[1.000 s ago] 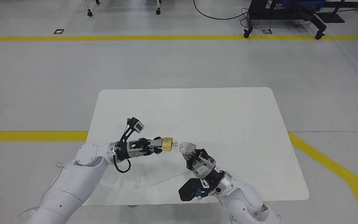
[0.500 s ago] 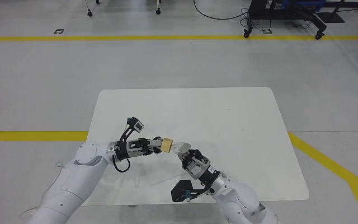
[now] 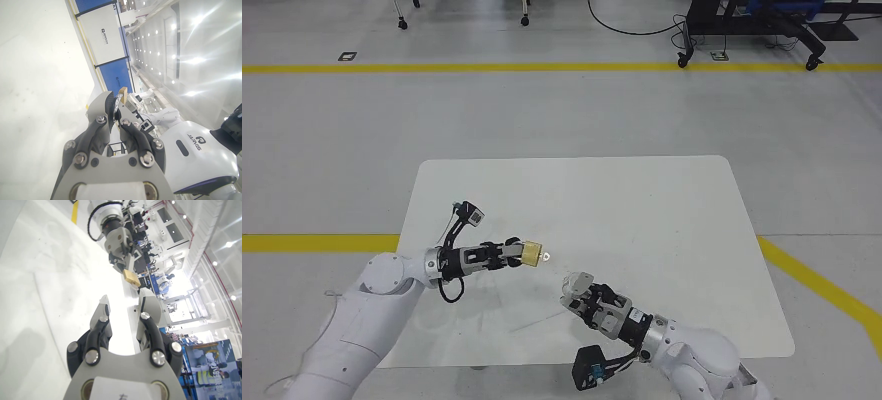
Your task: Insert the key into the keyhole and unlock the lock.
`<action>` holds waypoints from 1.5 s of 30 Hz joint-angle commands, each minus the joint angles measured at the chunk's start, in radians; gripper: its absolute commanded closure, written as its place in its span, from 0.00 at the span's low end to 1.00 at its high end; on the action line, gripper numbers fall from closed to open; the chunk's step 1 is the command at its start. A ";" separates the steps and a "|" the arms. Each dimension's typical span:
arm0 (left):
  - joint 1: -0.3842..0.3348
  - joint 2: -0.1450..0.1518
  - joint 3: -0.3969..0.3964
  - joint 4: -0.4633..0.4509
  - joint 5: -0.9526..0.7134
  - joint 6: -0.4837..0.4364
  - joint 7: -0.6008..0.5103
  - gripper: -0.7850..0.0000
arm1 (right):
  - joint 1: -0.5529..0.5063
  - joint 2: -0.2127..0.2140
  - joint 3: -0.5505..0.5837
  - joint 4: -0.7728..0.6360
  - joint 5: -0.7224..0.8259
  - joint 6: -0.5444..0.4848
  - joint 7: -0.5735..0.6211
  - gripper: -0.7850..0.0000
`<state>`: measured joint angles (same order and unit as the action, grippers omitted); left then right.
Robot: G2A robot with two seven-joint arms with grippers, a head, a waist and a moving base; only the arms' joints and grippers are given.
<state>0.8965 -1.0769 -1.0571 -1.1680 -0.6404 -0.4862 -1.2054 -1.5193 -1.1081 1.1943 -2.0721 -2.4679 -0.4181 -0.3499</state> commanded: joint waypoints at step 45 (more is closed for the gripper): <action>-0.013 -0.018 0.027 -0.009 0.066 -0.010 -0.115 1.00 | 0.150 -0.011 -0.047 0.207 0.465 -0.219 -0.075 1.00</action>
<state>0.8814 -1.0951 -1.0291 -1.1742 -0.5727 -0.4949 -1.3168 -1.3766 -1.1183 1.1475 -1.8818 -2.0614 -0.6104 -0.4007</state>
